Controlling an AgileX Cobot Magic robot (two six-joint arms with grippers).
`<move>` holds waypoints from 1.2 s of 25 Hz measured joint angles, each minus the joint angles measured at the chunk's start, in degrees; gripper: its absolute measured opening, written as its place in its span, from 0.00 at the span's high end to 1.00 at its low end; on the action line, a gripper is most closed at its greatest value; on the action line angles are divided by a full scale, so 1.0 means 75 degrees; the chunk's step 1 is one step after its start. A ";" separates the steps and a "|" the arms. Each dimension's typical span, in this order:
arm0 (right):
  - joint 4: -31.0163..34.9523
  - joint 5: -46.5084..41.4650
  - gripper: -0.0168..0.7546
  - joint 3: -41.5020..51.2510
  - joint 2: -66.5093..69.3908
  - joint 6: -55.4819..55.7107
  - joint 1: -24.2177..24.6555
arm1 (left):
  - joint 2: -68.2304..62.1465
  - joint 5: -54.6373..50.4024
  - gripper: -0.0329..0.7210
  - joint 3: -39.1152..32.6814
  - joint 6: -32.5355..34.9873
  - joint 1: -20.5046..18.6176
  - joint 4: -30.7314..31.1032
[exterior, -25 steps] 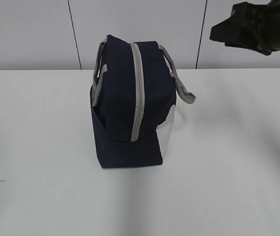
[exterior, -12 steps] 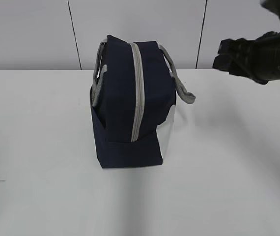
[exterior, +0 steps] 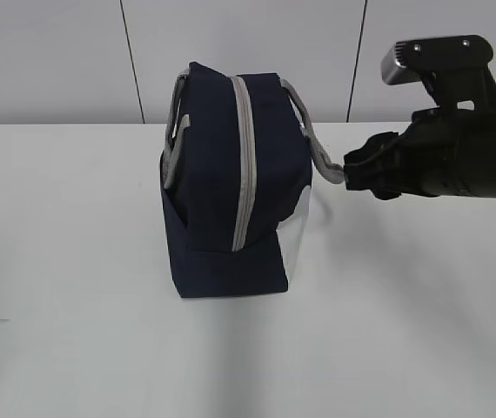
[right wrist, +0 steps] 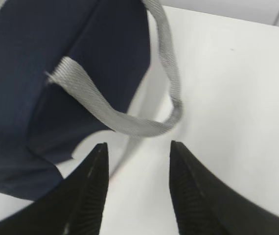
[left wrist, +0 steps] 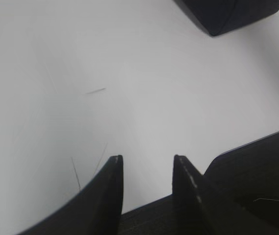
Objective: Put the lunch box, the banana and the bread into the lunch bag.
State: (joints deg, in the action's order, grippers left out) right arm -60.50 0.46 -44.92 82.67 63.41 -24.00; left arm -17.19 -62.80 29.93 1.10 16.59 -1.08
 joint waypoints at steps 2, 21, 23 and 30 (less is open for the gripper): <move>0.1995 -0.1156 0.54 0.0000 -0.0161 -0.2490 -0.0315 | 0.0000 0.0000 0.64 0.0000 0.0000 0.0000 0.0000; 0.7573 -0.7837 0.36 0.0000 -0.5066 -0.8947 -0.0886 | 0.0000 0.0012 0.64 0.0000 0.0000 0.0000 0.0000; 0.7608 -0.8157 0.34 0.0090 -0.5664 -0.8992 -0.0886 | 0.0000 0.0012 0.64 0.0000 0.0000 0.0000 0.0000; 0.7910 -0.9053 0.34 0.1237 -0.7366 -0.9004 -0.0886 | 0.0000 0.0012 0.64 0.0000 0.0000 0.0000 0.0000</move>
State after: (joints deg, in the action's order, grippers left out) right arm -1.18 -67.43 -35.65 27.42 -4.12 -30.65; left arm -17.19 -62.71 29.93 1.10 16.59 -1.08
